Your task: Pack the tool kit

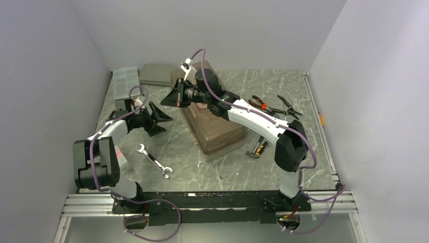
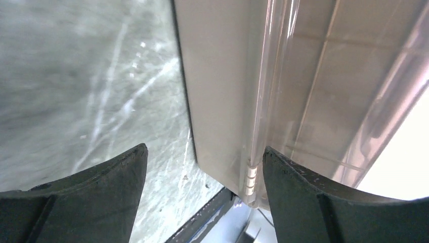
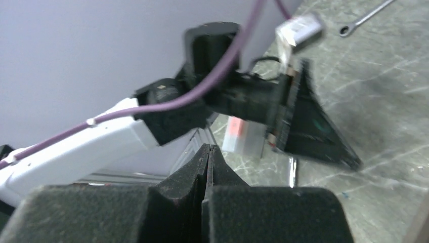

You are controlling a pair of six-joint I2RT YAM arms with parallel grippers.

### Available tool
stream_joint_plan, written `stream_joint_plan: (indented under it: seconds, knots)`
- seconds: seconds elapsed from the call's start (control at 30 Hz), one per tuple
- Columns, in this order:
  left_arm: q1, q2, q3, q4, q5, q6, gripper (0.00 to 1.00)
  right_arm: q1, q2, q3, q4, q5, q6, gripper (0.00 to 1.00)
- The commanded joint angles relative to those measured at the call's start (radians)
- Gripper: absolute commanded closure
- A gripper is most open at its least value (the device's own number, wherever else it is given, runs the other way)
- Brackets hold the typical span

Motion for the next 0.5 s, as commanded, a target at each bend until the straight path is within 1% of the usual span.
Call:
stream_joint_plan:
  seconds: [0.0, 0.03, 0.07, 0.1, 0.17, 0.2, 0.23, 0.27, 0.33, 0.37, 0.47]
  knots:
    - [0.100, -0.081, 0.065, -0.121, 0.050, 0.115, 0.13, -0.037, -0.019, 0.008, 0.035, -0.018, 0.010, 1.00]
    - [0.109, -0.091, 0.074, -0.141, 0.046, 0.124, 0.13, -0.041, -0.024, 0.020, 0.020, -0.012, 0.000, 1.00]
    - [0.114, -0.103, 0.083, -0.156, 0.036, 0.133, 0.12, -0.048, -0.026, 0.037, 0.002, -0.007, -0.017, 0.95]
    - [0.116, -0.114, 0.092, -0.173, 0.018, 0.139, 0.12, -0.056, -0.028, 0.057, -0.031, -0.003, -0.031, 0.86]
    - [0.113, -0.141, 0.094, -0.175, -0.009, 0.127, 0.10, -0.078, -0.027, 0.115, -0.116, 0.005, -0.070, 0.49]
    - [0.114, -0.164, 0.087, -0.165, -0.018, 0.116, 0.08, -0.091, -0.027, 0.144, -0.168, 0.012, -0.093, 0.32]
    - [0.110, -0.188, 0.073, -0.149, -0.031, 0.097, 0.07, -0.106, -0.029, 0.167, -0.214, 0.021, -0.114, 0.21]
    - [0.100, -0.215, 0.052, -0.120, -0.045, 0.074, 0.05, -0.125, -0.036, 0.180, -0.253, 0.031, -0.137, 0.13]
    - [0.068, -0.267, 0.009, -0.070, -0.093, 0.034, 0.01, -0.169, -0.064, 0.172, -0.303, 0.045, -0.171, 0.03]
    - [0.048, -0.293, -0.010, -0.047, -0.119, 0.014, 0.01, -0.197, -0.079, 0.155, -0.324, 0.050, -0.187, 0.01]
    - [-0.028, -0.352, -0.062, 0.033, -0.184, -0.074, 0.01, -0.290, -0.132, 0.098, -0.372, 0.061, -0.232, 0.00]
